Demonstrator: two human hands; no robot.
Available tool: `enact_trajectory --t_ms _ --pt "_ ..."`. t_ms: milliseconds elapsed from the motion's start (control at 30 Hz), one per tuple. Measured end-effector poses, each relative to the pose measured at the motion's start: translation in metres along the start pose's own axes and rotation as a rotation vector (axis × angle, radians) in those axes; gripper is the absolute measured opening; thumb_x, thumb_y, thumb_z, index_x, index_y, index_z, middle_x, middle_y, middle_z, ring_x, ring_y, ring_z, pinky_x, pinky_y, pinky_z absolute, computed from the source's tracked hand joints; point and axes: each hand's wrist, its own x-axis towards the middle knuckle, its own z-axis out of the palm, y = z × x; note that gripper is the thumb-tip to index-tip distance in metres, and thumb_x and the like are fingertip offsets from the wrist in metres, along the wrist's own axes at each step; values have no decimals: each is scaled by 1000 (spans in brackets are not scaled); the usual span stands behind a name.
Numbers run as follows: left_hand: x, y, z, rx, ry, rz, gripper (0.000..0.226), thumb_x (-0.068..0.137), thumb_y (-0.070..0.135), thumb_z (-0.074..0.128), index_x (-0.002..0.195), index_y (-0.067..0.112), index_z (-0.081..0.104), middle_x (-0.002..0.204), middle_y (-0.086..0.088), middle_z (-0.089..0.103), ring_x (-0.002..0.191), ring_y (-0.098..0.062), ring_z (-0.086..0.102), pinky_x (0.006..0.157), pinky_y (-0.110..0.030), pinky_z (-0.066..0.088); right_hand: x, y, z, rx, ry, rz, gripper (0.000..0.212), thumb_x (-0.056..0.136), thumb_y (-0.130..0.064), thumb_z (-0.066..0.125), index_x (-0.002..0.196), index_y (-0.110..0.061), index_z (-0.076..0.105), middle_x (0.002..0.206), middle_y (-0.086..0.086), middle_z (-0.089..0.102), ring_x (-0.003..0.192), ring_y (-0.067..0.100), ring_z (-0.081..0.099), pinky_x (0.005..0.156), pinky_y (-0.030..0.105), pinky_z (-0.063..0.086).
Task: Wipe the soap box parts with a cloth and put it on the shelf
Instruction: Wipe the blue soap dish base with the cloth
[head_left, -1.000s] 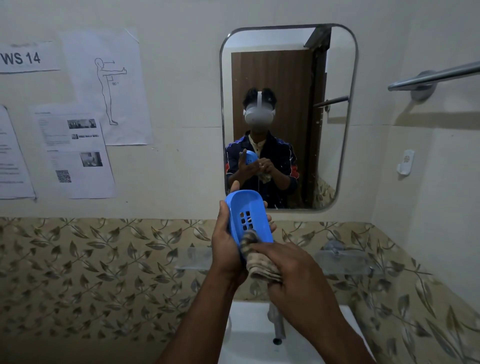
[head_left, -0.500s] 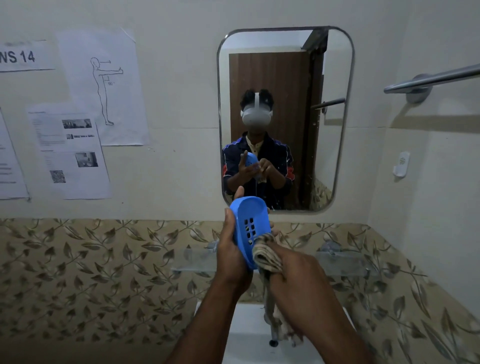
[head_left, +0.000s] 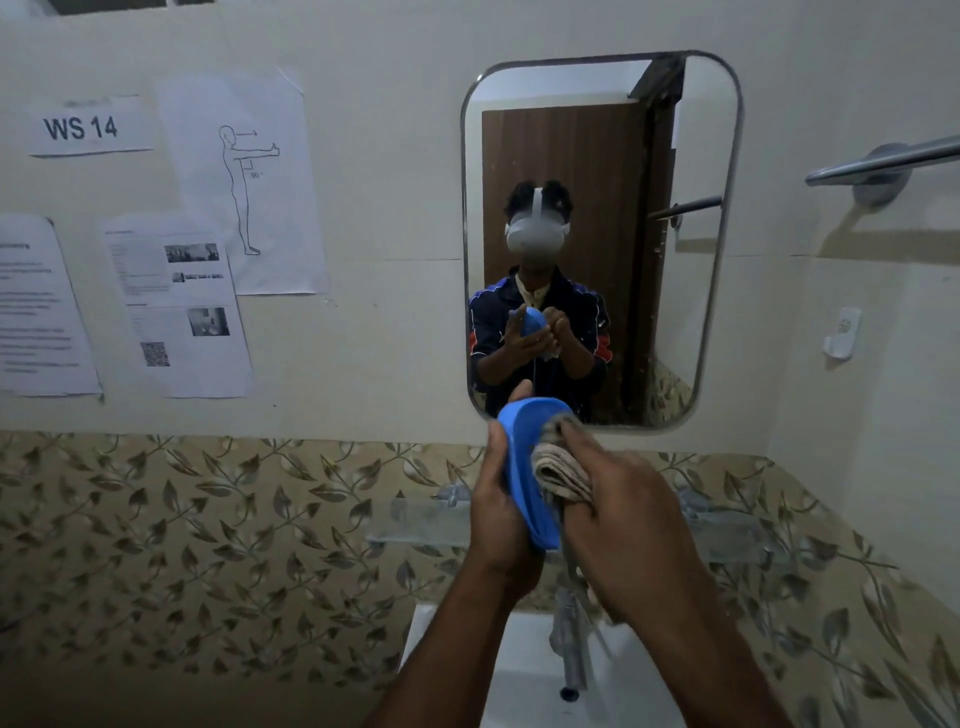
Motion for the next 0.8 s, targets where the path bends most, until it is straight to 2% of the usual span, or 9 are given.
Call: enact_trajectory --t_ms 67,167,233,333,500,567,633,733,800 --pt "-3 -1 2 -5 -11 -46 52 95 44 38 140 23 55 127 -13 67 107 -25 68 88 -34 58 6 0 2 -63 31 -15 62 95 -15 53 151 -30 33 107 0 53 92 9 43 79 14 35" --pt "1 1 -3 26 -37 -92 55 96 45 39 142 19 53 128 -15 64 108 -26 67 88 -34 58 7 3 1 -69 -32 -180 66 83 -3 53 146 -21 44 130 7 59 101 13 51 90 21 44" --pt "1 5 -8 39 -56 -110 56 96 46 38 143 18 52 126 -16 64 107 -28 66 87 -35 58 2 11 0 -23 -106 -256 65 76 -8 52 140 -20 52 130 3 61 103 12 55 92 33 52" --pt "0 7 -11 16 -59 -140 56 96 49 39 143 22 53 123 -16 67 107 -30 67 86 -39 59 0 13 -3 -9 -170 -305 61 79 -20 45 139 -28 53 135 -5 60 109 9 55 95 34 51" --pt "0 4 -4 50 -57 -142 62 91 46 41 144 15 50 123 -16 67 100 -25 70 83 -34 59 3 11 5 -115 72 -137 65 78 -2 58 141 -15 51 123 7 66 87 20 55 74 31 51" --pt "-1 0 -3 101 -43 -146 63 91 47 40 145 15 49 128 -18 66 103 -26 70 84 -34 60 -4 3 10 -131 113 -1 62 87 -4 59 146 -17 45 127 9 63 99 25 56 85 37 52" --pt "-3 -4 -4 128 -41 -142 59 92 48 39 141 19 54 128 -17 67 106 -28 68 84 -35 59 -8 0 10 -122 74 45 57 95 -13 53 149 -21 38 133 3 59 112 22 54 99 32 47" --pt "-6 -4 -7 65 -52 -171 58 91 45 41 138 15 57 118 -17 70 100 -27 69 80 -33 60 -2 11 9 -63 69 -16 61 91 -9 56 148 -25 40 120 1 62 97 12 51 80 13 41" --pt "-3 0 -9 71 -86 -171 57 92 45 41 139 16 56 116 -16 69 96 -25 69 79 -34 59 0 16 10 -21 19 -110 69 83 -2 59 146 -26 45 109 -4 59 91 9 49 72 8 34"
